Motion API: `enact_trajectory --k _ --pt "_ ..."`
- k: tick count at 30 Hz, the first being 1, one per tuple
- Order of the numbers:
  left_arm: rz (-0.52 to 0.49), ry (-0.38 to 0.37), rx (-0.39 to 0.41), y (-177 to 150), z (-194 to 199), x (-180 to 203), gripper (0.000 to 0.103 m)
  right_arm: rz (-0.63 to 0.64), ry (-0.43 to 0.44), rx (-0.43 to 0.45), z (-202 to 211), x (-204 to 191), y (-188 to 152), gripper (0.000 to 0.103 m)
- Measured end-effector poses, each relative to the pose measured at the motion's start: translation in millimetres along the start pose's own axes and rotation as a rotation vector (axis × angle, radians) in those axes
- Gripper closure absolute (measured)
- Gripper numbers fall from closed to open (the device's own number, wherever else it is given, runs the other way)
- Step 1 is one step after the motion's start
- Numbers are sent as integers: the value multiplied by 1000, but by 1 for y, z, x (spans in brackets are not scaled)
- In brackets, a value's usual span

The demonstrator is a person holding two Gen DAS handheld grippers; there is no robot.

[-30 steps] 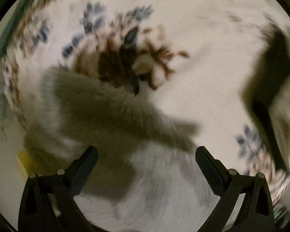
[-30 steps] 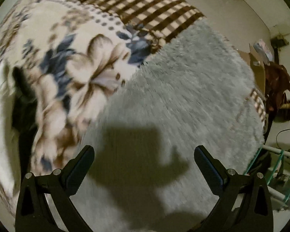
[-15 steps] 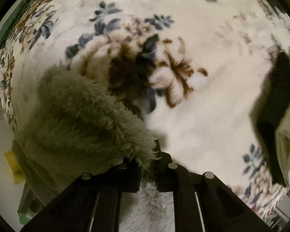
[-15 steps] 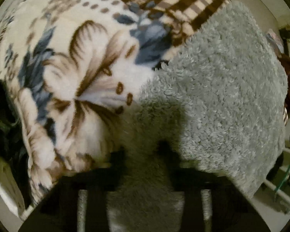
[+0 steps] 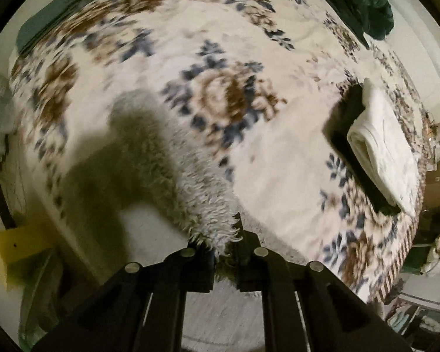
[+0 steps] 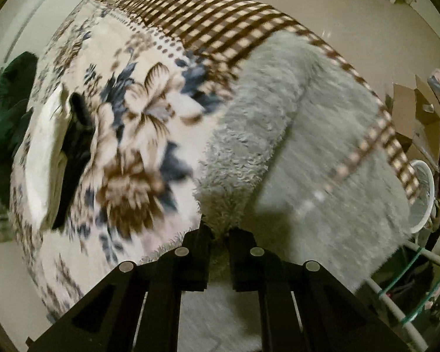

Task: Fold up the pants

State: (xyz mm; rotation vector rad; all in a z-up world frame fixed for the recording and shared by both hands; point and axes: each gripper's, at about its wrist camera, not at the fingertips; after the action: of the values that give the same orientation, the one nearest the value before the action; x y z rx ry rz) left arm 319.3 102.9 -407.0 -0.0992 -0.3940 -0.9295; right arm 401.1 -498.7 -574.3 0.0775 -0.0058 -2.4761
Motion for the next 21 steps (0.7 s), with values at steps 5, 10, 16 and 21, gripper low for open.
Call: enact_trajectory --k 5,10,16,21 --pt "32 49 -25 -56 13 -53 96 31 8 -9 27 72 -57 93" --pt "35 161 -73 -104 -18 -108 96 10 -33 -54 -12 138 -107 93" --pt "12 229 -91 -124 -79 -147 92 -4 -97 -84 -70 173 -132 93" --pt "-42 183 -55 -123 -84 -143 92 41 -97 -132 -85 178 -139 40"
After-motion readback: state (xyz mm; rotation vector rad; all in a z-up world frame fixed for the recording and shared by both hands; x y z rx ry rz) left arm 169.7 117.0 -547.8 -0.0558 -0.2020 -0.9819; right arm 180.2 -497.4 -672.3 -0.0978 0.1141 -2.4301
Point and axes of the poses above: each gripper's, at about its wrist camera, not at the fingertips, and z roughly against the way its jaws point, x to its right, y to its top, and after that the axes turned 10 degrees about -y, right-handed
